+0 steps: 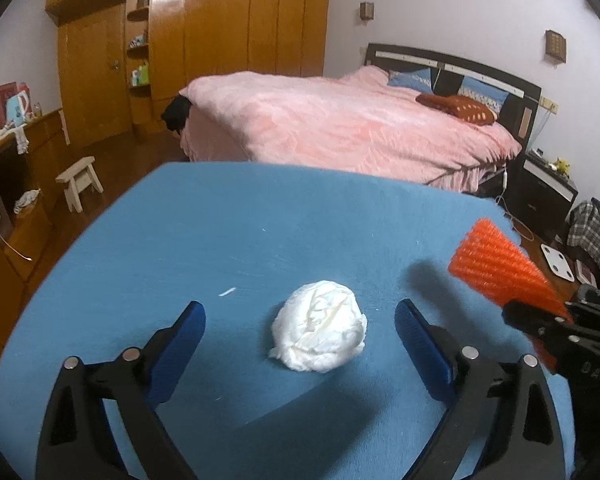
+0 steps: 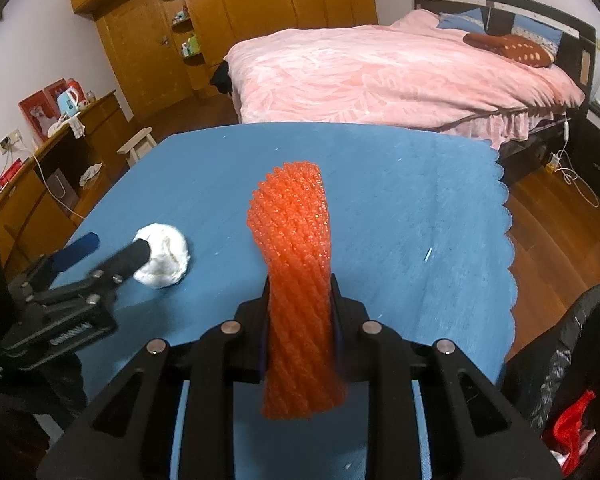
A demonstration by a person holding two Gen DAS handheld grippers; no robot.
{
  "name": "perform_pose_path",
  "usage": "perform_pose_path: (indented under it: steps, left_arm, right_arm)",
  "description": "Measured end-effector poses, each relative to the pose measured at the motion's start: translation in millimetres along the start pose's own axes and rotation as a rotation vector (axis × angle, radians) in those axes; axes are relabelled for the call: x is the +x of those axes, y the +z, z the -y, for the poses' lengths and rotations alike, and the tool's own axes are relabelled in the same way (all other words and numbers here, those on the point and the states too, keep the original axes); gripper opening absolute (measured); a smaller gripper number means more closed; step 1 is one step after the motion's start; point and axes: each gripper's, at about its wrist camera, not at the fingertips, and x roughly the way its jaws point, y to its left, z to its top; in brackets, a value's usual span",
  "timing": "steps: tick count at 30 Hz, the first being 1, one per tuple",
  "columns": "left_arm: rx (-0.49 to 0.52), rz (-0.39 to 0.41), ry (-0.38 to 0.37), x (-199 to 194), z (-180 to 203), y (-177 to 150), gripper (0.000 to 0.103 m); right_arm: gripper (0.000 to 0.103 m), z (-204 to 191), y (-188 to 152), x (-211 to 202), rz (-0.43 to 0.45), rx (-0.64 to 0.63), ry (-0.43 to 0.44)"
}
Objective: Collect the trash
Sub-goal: 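Grasp the white crumpled tissue with the left tool while the right tool holds the mesh, then carry the tissue and mesh over the trash bin and open both tools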
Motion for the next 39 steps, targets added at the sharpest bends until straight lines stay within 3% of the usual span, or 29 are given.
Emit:
perform_pose_path:
  steps: [5, 8, 13, 18, 39]
  left_arm:
    - [-0.002, -0.061, -0.006, 20.4, 3.6, 0.6, 0.089]
    - [-0.011, -0.098, -0.026, 28.9, 4.3, 0.8, 0.081]
    - [0.005, -0.157, -0.043, 39.1, 9.3, -0.5, 0.051]
    - [-0.001, -0.13, -0.047, 31.5, 7.7, -0.6, 0.039]
    - [0.023, 0.022, -0.052, -73.5, 28.1, 25.1, 0.036]
  right_arm:
    - [0.023, 5.0, 1.9, 5.3, -0.004, 0.009, -0.001]
    - [0.023, 7.2, 1.2, 8.2, -0.008, 0.016, 0.001]
    - [0.023, 7.3, 0.2, 9.0, -0.011, 0.021, 0.003]
    - [0.023, 6.0, -0.2, 5.9, -0.006, 0.017, 0.003]
    - [0.024, -5.9, 4.6, -65.4, 0.063, -0.003, 0.018]
